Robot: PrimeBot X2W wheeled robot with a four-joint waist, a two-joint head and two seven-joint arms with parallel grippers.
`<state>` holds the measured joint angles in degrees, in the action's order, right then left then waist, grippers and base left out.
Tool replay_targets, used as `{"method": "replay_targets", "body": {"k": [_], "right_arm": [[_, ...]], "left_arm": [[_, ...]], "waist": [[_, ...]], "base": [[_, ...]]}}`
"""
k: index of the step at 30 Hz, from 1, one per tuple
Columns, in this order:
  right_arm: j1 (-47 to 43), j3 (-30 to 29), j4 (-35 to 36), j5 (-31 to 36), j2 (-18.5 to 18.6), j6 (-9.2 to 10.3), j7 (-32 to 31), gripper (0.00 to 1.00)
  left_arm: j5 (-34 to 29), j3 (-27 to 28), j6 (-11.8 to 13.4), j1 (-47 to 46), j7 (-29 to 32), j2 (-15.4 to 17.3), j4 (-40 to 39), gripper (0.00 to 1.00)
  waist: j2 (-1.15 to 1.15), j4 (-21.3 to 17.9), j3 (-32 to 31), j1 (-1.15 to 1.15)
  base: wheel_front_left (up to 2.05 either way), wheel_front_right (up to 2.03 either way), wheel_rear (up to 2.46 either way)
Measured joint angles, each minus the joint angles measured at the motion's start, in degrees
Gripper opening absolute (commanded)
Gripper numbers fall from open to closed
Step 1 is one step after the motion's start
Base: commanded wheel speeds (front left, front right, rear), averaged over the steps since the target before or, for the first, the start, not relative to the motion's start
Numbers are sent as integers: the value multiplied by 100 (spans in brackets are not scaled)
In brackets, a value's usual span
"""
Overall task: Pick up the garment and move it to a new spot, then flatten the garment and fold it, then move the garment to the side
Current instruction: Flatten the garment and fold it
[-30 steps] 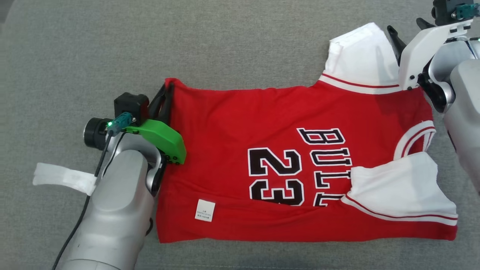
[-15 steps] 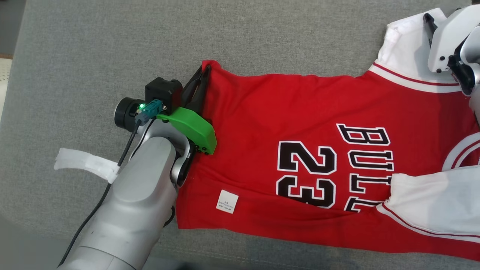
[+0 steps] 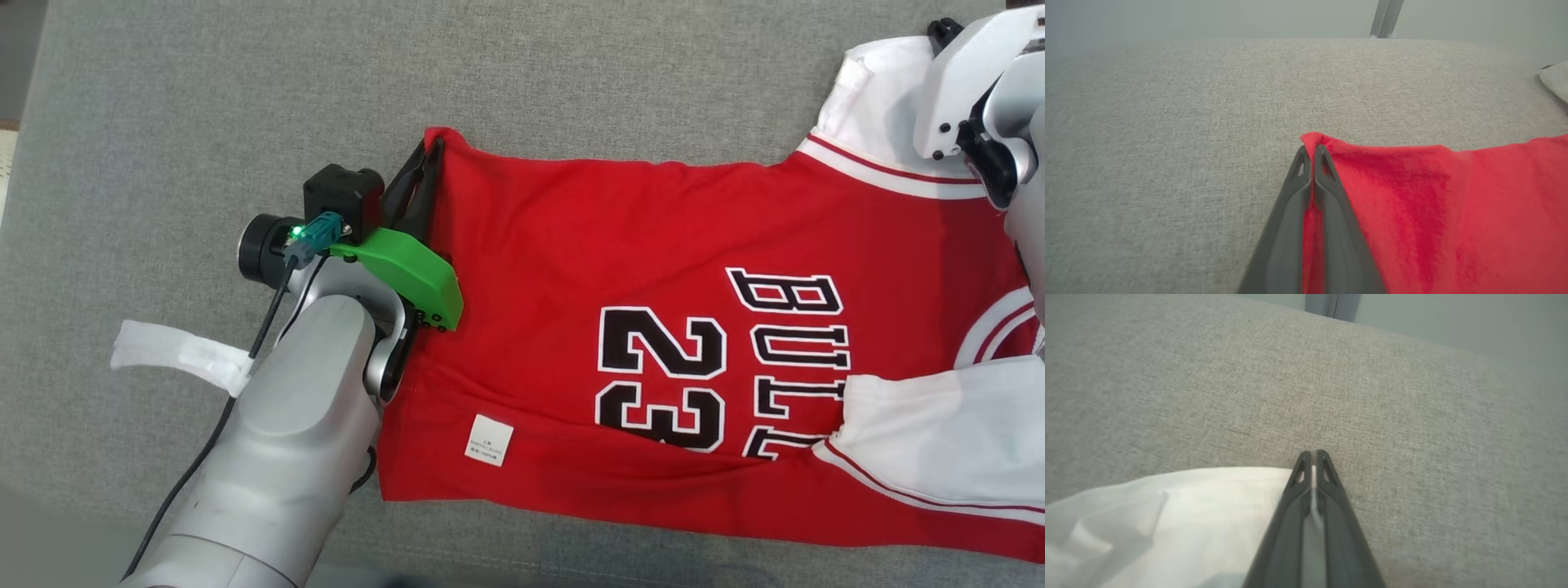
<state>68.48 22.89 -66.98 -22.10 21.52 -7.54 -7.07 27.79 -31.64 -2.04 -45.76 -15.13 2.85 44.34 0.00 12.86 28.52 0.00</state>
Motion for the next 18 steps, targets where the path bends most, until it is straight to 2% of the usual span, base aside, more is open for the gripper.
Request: {"method": "replay_targets", "body": {"k": [7, 12, 18], "right_arm": [[-81, 15, 100, -127, -30, 1, 557, 0], [-257, 147, 387, -448, -197, 1, 924, 0], [-632, 416, 732, -876, -215, 1, 1132, 0]], "left_arm": [[-152, 214, -34, 64, 0, -2, -5, 0], [-333, 490, -51, 250, 0, -2, 65, 0], [-538, 892, -131, 480, 0, 76, 155, 0]], "waist": [[0, -126, -119, 0], [0, -238, -290, 0], [0, -450, -546, 0]], "base": [[0, 0, 0], [0, 0, 0], [0, 0, 0]]}}
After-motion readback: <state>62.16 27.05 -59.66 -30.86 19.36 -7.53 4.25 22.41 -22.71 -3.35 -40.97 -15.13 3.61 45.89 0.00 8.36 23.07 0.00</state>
